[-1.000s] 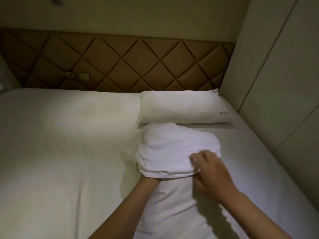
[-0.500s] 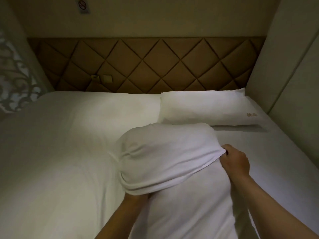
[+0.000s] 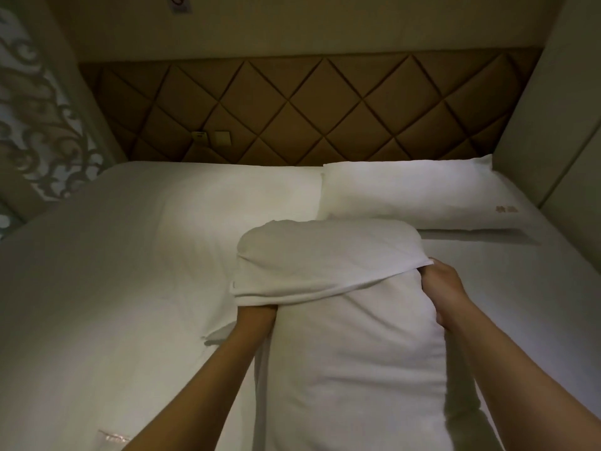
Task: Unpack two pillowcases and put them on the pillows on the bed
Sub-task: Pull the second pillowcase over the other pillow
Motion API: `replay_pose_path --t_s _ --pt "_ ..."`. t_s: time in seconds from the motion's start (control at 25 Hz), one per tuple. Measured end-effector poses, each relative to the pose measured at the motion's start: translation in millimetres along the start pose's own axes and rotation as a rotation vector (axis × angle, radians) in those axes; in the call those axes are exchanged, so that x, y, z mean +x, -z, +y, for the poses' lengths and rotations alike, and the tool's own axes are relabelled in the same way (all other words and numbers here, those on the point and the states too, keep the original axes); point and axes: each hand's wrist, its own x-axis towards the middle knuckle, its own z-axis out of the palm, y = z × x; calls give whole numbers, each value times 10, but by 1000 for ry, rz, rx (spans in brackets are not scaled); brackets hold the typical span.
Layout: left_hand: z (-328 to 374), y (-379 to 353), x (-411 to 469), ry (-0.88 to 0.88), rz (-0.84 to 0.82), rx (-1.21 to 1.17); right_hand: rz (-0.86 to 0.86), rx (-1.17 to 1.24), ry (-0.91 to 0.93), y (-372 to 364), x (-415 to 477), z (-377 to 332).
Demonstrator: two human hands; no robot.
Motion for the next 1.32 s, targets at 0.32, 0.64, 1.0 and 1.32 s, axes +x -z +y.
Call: replay_pose_path --t_s 0.32,0.64,1.0,1.32 --pt "312 14 -197 -247 -132 1272 188 -80 212 -214 -336 -36" --pt "703 -642 -386 -798 19 980 -56 -147 422 -474 -925 -238" --pt "585 -617 -464 -1048 -105 944 -282 18 397 15 -1075 -48" --pt "620 -446 -412 -996 -72 989 -430 -682 483 69 -1198 368"
